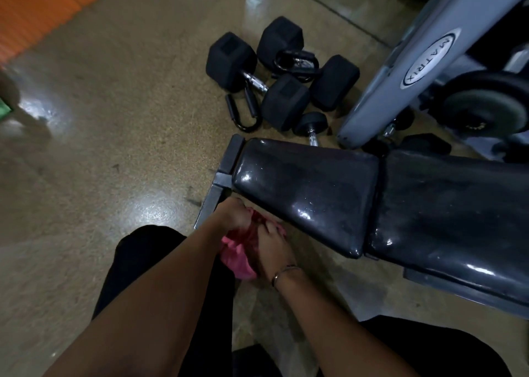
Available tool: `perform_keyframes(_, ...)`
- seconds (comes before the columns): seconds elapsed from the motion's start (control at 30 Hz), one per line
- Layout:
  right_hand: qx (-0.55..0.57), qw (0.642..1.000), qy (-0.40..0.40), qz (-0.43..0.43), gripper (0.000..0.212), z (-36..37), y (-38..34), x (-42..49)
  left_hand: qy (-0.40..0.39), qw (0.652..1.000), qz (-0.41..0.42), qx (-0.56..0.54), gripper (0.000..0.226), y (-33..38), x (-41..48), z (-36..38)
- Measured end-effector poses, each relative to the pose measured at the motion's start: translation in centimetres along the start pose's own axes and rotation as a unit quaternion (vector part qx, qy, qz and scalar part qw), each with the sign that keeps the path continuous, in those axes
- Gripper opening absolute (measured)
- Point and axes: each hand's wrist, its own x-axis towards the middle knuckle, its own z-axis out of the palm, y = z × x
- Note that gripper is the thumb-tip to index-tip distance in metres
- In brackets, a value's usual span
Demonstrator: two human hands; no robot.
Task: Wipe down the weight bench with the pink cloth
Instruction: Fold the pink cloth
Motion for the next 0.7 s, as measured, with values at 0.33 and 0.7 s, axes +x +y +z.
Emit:
perform_keyframes(0.33, 0.425, 0.896, 0.111, 0.069, 0.014, -7.4, -3.6, -4.5, -0.068, 0.923, 0.034, -0.378, 0.016, 1.7, -5.1, -2.2)
perform_keyframes(0.7, 0.348, 0.909, 0.224, 0.052, 0.016, -15.7, -1.7, -6.7, 0.000, 0.933, 0.173, -0.317, 0.029, 6.9, -9.4, -5.6)
